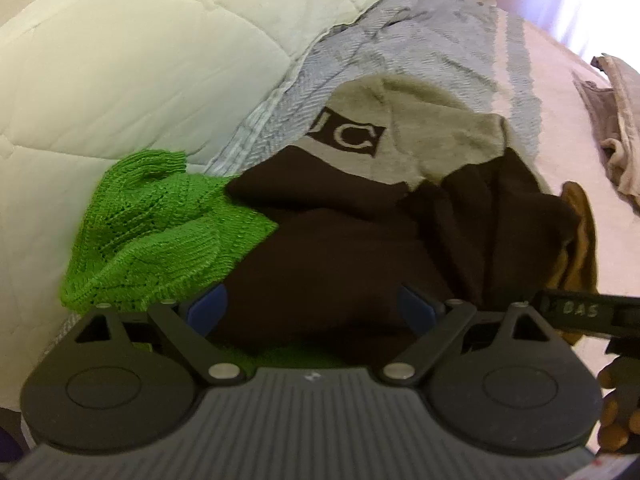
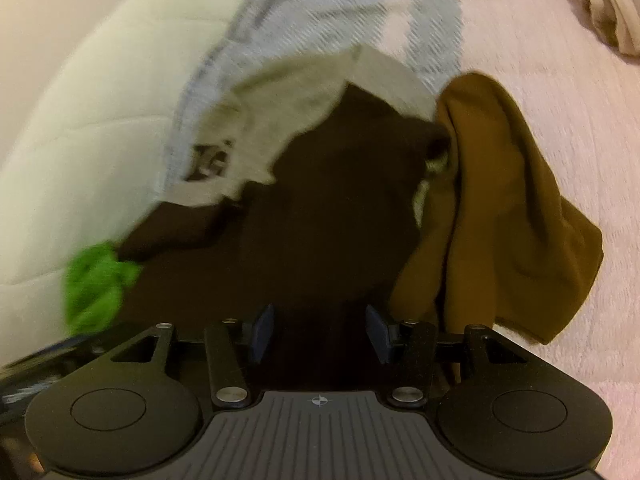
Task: Fold large clothes
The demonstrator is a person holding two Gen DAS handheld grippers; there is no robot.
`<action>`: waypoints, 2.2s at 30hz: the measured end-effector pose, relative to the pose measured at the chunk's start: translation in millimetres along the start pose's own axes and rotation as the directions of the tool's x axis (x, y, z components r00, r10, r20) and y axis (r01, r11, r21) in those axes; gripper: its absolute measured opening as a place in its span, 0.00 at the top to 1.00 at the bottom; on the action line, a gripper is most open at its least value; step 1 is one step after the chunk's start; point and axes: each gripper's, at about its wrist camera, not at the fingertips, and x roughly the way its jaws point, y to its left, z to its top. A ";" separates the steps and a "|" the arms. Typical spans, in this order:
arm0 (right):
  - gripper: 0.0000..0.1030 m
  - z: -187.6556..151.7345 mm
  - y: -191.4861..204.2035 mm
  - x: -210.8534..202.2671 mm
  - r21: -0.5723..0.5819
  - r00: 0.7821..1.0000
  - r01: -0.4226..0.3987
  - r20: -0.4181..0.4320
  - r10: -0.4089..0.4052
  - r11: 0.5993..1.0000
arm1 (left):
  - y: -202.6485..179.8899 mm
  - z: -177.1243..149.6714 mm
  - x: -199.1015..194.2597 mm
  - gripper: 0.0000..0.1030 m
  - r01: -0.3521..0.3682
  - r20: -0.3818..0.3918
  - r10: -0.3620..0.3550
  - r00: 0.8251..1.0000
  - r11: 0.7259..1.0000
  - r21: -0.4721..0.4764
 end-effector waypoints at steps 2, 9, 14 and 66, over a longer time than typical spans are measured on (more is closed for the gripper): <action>0.53 1.7 -1.1 6.5 0.035 0.999 -0.036 0.012 0.035 0.999 | 4.1 1.2 6.2 0.12 -0.010 -0.011 0.010 1.000 1.000 -0.010; 0.92 0.3 11.8 -59.6 -0.118 0.949 -0.198 0.224 0.220 0.973 | 16.5 -2.8 7.4 0.12 0.002 -0.032 -0.004 0.999 0.999 -0.048; 0.92 11.0 17.3 -139.6 -0.259 0.910 -0.127 0.354 0.217 0.957 | 21.5 -6.4 -11.2 0.11 0.026 -0.015 -0.028 0.999 0.996 -0.086; 0.35 -427.3 -448.3 -666.1 0.320 0.887 0.282 0.273 -0.373 0.904 | -502.4 -353.6 -442.9 0.09 0.403 -0.110 -0.421 0.901 0.712 0.575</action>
